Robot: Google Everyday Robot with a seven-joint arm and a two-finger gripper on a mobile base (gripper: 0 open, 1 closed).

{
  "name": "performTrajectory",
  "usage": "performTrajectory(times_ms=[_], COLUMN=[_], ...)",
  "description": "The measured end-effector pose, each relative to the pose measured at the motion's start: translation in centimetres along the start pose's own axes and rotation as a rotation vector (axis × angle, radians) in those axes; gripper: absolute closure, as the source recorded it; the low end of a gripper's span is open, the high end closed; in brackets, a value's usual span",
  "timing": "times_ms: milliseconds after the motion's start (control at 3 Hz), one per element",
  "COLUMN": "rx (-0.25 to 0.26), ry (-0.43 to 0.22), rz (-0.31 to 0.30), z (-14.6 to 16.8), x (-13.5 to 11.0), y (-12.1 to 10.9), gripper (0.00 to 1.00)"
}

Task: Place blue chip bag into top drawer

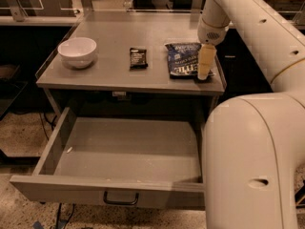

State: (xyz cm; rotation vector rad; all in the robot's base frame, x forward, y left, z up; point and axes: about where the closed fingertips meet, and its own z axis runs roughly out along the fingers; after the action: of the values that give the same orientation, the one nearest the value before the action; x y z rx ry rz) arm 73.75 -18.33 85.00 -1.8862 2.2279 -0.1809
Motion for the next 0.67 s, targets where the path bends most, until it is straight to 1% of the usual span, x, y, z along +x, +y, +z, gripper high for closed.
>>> performTrajectory(times_ms=[667], rx=[-0.031], ry=[-0.019], rz=[0.039], z=[2.7], x=[0.6], y=[-0.6], gripper=[0.0])
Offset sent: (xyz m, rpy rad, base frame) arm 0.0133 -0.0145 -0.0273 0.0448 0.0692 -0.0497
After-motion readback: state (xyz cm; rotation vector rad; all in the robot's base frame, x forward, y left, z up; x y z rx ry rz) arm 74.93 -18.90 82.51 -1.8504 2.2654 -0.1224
